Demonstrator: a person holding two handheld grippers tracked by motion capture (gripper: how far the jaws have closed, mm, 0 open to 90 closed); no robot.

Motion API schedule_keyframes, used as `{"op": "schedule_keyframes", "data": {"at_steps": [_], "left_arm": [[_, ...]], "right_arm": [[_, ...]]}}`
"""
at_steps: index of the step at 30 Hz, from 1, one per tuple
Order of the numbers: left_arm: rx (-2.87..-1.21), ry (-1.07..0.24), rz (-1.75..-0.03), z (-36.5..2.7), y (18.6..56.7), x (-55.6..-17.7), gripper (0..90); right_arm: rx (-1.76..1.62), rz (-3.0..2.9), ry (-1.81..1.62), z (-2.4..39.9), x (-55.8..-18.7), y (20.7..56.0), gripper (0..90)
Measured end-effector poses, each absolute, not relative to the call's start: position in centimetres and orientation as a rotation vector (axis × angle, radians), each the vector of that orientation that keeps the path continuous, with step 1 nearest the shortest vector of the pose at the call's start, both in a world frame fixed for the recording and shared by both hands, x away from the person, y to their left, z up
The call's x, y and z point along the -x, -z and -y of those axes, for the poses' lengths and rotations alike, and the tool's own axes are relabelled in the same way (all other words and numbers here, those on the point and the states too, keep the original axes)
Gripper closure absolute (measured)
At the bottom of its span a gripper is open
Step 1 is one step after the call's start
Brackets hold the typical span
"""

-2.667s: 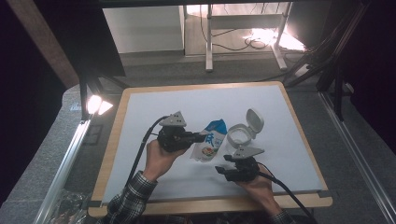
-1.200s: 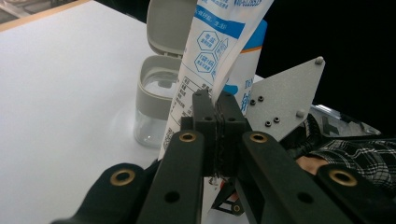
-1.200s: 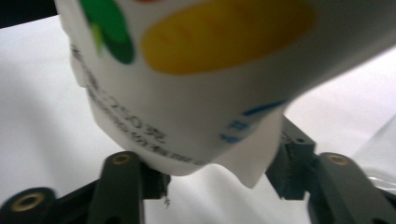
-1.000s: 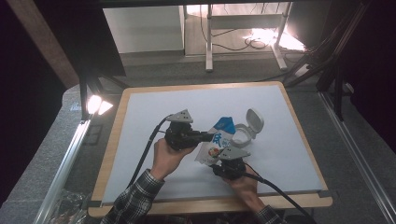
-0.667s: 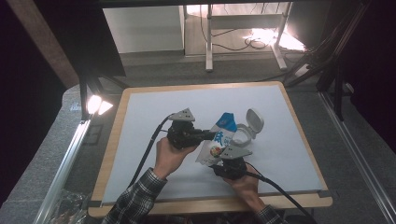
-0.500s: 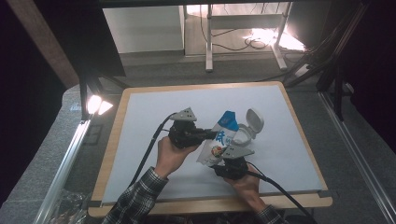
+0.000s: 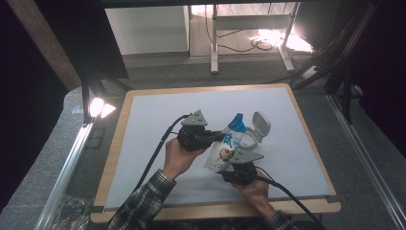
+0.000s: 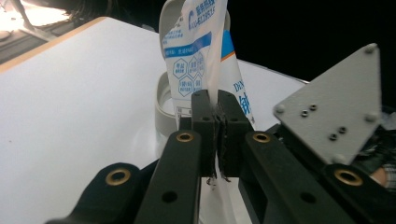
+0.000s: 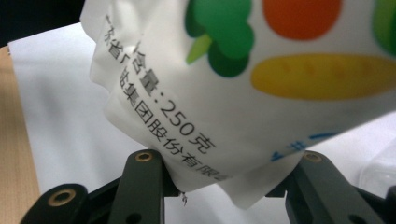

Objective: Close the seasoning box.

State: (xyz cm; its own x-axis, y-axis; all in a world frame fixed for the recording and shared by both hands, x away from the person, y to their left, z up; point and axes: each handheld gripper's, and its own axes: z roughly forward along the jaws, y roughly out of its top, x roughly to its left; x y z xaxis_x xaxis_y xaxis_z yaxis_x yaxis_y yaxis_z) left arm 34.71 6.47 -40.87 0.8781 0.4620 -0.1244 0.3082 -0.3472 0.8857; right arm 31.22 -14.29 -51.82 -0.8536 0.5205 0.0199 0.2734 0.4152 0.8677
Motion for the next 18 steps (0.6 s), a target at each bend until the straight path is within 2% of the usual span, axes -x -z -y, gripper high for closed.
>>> {"op": "schedule_keyframes", "data": {"at_steps": [18], "left_arm": [[-1.982,-0.166,-0.542,-5.0,40.6,-35.5,88.5]], "right_arm": [[-0.69,-2.422,-1.449,14.3,-31.0,51.6,60.0]]}}
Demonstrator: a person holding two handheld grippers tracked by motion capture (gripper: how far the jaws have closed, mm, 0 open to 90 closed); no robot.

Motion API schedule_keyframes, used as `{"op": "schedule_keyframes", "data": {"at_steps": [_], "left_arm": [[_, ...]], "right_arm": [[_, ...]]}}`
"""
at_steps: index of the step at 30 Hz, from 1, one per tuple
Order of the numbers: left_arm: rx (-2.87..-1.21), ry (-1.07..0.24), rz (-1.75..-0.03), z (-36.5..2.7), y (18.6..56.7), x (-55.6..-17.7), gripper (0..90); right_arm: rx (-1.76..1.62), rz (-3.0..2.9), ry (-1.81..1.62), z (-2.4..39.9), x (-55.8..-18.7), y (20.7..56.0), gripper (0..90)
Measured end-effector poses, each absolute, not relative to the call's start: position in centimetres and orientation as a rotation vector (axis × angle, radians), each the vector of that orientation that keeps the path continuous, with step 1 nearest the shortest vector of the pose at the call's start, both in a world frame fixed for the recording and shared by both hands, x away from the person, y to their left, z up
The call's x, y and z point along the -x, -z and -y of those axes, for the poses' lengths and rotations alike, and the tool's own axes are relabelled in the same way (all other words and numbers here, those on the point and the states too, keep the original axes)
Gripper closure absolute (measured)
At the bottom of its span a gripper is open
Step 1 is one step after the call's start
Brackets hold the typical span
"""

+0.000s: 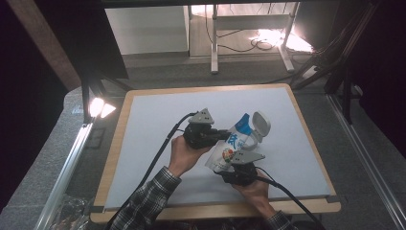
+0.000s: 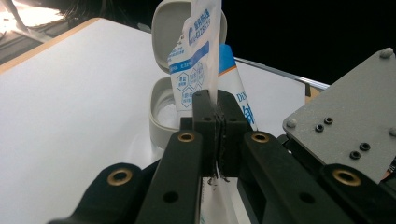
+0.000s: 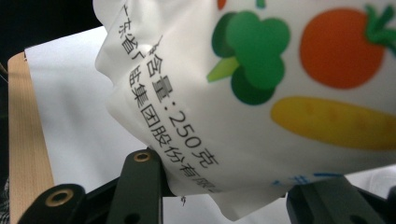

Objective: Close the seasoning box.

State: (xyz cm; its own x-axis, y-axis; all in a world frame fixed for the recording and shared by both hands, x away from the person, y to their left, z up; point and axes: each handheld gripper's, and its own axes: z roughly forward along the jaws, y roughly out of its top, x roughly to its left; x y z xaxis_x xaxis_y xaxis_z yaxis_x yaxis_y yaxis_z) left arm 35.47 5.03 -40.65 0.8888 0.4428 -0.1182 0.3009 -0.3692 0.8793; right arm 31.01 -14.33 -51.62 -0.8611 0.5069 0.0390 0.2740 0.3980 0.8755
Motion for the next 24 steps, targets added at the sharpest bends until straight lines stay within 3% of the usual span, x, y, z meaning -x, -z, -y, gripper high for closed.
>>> {"op": "schedule_keyframes", "data": {"at_steps": [24], "left_arm": [[-2.014,-0.194,-0.535,-3.8,39.9,-36.1,88.5]], "right_arm": [[-0.689,-2.448,-1.491,14.2,-31.2,51.0,60.3]]}}
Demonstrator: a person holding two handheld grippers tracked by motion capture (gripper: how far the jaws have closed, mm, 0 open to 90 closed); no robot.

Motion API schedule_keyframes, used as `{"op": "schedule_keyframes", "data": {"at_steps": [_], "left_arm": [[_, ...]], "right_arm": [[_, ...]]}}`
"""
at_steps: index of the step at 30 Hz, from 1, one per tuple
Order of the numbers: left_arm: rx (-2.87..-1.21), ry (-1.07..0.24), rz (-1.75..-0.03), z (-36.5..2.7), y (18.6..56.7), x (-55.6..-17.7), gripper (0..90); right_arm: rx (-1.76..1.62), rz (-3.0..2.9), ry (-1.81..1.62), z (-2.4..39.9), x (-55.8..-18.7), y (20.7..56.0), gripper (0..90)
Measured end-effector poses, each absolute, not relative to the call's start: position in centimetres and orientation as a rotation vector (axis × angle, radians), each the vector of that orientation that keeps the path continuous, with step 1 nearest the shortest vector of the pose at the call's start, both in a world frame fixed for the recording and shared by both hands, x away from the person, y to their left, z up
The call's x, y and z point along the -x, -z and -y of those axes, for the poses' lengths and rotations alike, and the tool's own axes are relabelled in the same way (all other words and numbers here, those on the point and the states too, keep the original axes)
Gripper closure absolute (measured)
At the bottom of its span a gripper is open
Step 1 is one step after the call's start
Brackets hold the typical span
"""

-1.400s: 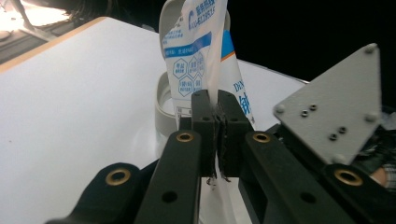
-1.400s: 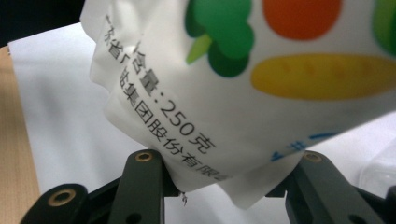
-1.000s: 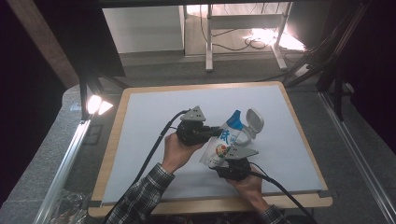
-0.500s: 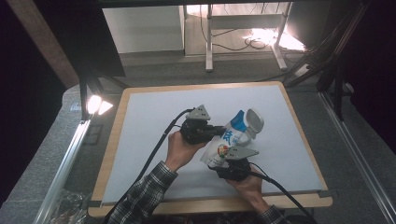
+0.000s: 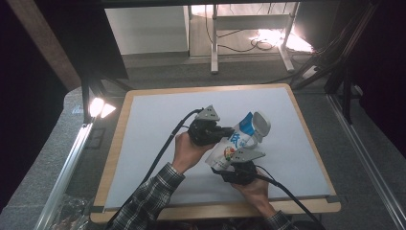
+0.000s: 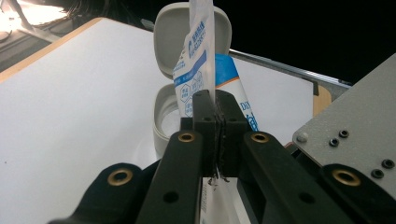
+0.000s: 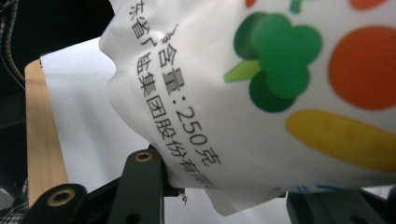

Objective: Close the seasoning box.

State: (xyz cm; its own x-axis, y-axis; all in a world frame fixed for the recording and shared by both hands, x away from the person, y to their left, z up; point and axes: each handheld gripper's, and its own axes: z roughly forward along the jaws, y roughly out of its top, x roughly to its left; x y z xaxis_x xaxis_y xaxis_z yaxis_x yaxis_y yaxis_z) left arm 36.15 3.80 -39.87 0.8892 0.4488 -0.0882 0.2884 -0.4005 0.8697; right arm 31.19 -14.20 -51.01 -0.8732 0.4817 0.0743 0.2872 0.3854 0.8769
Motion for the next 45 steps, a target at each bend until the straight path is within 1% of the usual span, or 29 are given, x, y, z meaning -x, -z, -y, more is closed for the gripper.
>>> {"op": "schedule_keyframes", "data": {"at_steps": [16,45], "left_arm": [[-2.05,-0.204,-0.556,-3.3,39.5,-37.0,88.0],[-2.052,-0.176,-0.598,-2.6,39.6,-38.5,87.9]], "right_arm": [[-0.699,-2.47,-1.53,13.9,-31.8,50.6,60.4],[-0.676,-2.478,-1.552,13.5,-32.2,50.0,60.4]]}}
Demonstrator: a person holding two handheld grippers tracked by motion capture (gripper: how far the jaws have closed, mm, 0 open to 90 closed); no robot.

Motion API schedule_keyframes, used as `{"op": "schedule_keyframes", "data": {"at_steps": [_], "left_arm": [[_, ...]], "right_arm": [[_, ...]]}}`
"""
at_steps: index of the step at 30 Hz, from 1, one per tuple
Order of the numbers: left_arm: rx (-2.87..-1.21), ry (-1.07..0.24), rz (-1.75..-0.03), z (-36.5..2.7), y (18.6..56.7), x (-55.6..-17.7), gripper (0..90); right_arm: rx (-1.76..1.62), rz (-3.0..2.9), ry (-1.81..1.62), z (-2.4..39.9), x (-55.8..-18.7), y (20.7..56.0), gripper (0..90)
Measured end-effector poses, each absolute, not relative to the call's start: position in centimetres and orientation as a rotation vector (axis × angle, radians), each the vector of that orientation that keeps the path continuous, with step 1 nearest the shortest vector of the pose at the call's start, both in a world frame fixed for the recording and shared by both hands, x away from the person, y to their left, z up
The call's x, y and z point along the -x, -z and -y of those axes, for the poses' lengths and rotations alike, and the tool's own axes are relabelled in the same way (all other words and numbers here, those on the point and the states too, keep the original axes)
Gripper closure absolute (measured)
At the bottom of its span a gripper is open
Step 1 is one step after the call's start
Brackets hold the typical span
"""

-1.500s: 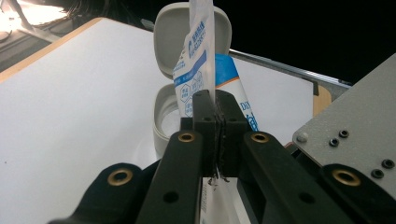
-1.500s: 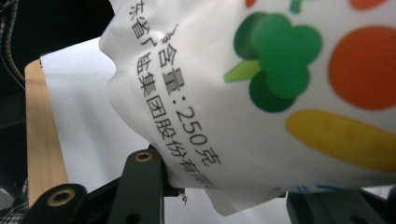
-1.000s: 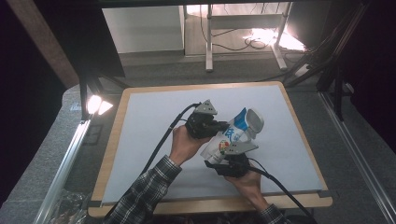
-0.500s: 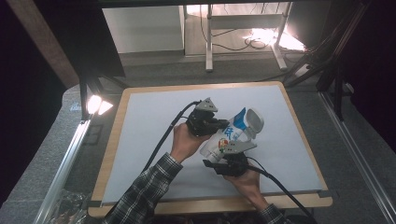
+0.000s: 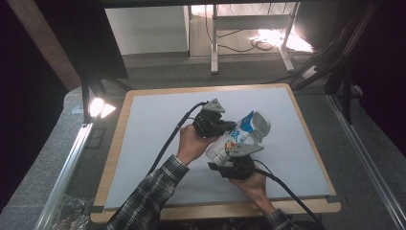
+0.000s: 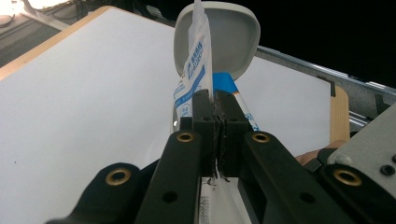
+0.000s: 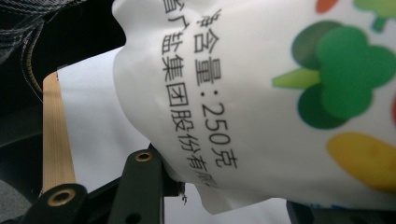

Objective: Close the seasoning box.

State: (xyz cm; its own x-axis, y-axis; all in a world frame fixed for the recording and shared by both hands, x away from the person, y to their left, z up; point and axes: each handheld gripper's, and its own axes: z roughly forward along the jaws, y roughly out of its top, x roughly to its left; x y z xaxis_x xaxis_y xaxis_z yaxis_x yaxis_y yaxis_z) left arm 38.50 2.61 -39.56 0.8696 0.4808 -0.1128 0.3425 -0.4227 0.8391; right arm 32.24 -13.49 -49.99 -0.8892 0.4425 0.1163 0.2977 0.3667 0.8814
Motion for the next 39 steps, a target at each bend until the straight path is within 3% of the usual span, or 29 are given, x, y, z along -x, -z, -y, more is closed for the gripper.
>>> {"op": "schedule_keyframes", "data": {"at_steps": [25,39], "left_arm": [[-2.057,-0.131,-0.609,-2.38,39.74,-39.19,83.7],[-2.059,-0.161,-0.615,-1.96,39.48,-39.14,89.0]], "right_arm": [[-0.647,-2.471,-1.561,13.45,-32.17,49.43,61.0],[-0.655,-2.464,-1.591,13.51,-32.06,49.14,61.1]]}}
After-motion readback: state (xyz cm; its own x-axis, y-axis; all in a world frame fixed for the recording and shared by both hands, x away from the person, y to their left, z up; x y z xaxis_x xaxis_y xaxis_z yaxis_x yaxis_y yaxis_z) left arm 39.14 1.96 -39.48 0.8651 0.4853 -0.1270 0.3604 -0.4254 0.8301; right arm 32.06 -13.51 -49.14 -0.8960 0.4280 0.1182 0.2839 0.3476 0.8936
